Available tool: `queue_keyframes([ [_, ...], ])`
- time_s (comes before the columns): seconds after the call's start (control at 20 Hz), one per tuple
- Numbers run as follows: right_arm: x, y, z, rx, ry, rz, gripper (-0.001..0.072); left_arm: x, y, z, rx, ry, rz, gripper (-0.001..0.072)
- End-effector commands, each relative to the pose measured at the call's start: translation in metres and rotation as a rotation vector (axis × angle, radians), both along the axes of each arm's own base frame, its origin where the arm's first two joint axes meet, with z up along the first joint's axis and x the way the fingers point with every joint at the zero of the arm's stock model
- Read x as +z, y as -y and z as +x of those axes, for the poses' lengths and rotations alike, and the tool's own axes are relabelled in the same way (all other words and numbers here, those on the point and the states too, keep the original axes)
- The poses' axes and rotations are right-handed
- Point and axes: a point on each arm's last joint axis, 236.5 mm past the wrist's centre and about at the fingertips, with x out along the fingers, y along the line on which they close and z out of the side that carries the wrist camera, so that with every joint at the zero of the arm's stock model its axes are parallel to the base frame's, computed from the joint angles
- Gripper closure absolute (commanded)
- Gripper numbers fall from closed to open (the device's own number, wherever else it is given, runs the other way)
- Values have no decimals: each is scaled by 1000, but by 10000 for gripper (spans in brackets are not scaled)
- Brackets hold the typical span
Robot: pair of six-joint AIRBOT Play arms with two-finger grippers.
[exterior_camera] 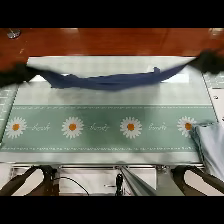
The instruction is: Fold the shirts.
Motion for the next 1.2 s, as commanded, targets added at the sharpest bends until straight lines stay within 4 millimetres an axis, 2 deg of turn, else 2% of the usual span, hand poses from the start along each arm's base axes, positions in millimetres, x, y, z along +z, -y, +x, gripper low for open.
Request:
queue_keyframes([
  [0.0,156,1,-31,-26,335,-172,688,198,4,-30,90,495,70,684],
  [0.05,184,1,-49,-50,406,-217,688,232,6,-48,116,574,123,684],
  [0.15,225,2,-94,-108,525,-313,688,276,6,-87,186,679,244,684],
  [0.3,258,5,-165,-211,637,-434,688,314,-6,-144,362,770,456,685],
  [0.4,270,7,-207,-282,682,-476,688,323,-14,-181,483,797,576,685],
  [0.5,275,6,-242,-323,713,-504,688,320,-16,-212,555,796,667,684],
  [0.6,269,4,-266,-344,700,-519,688,314,-9,-235,552,792,682,684],
  [0.7,258,4,-280,-346,660,-533,688,305,-5,-248,505,785,708,684],
  [0.8,245,10,-284,-362,600,-542,688,289,-16,-248,497,711,705,684],
  [0.9,232,12,-277,-352,550,-535,688,264,-27,-231,472,626,725,685],
  [1.0,208,14,-259,-328,472,-510,688,222,-30,-195,424,492,685,685],
  [1.15,159,16,-212,-274,355,-436,688,149,-24,-135,309,294,601,684],
])
